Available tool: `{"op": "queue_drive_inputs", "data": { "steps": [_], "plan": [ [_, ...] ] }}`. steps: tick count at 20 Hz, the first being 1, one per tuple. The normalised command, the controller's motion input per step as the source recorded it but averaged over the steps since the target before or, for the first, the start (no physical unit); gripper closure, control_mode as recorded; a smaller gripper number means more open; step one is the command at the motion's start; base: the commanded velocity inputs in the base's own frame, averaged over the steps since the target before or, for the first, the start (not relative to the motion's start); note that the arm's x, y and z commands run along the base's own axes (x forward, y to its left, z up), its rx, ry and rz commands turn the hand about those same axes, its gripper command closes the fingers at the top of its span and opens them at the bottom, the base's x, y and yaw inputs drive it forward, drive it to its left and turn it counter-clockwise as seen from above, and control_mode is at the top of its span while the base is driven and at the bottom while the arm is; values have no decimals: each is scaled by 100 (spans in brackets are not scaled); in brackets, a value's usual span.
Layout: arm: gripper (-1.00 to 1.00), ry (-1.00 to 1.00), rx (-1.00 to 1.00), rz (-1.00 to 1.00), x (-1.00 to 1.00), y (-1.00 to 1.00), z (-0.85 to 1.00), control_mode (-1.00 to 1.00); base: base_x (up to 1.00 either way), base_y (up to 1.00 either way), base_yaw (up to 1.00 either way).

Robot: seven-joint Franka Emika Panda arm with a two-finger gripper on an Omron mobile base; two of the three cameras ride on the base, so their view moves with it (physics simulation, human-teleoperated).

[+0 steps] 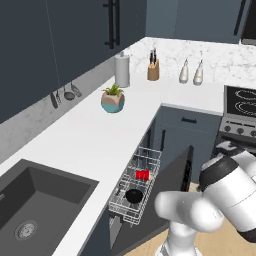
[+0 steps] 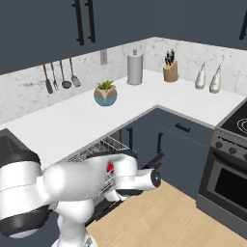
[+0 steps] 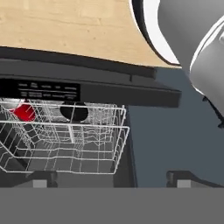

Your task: Pick up the cup and bowl from the counter, place them in the dishwasher, and close the dishwasher door.

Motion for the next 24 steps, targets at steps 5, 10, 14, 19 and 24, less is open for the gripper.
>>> {"op": "queue_drive_inputs", "data": {
  "steps": [5, 10, 14, 19, 24],
  "plan": [
    [-100, 23, 23, -23, 45, -100, -44, -100, 0, 0, 0],
    [-100, 27, 25, -23, 56, -66, -60, -100, 0, 0, 0],
    [-100, 34, 25, -20, 69, -43, -78, -100, 0, 0, 0],
    [-100, 44, 27, -20, 74, -54, -84, -100, 0, 0, 0],
    [-100, 47, 34, -18, 51, -54, -76, -100, 0, 0, 0]
  ]
}}
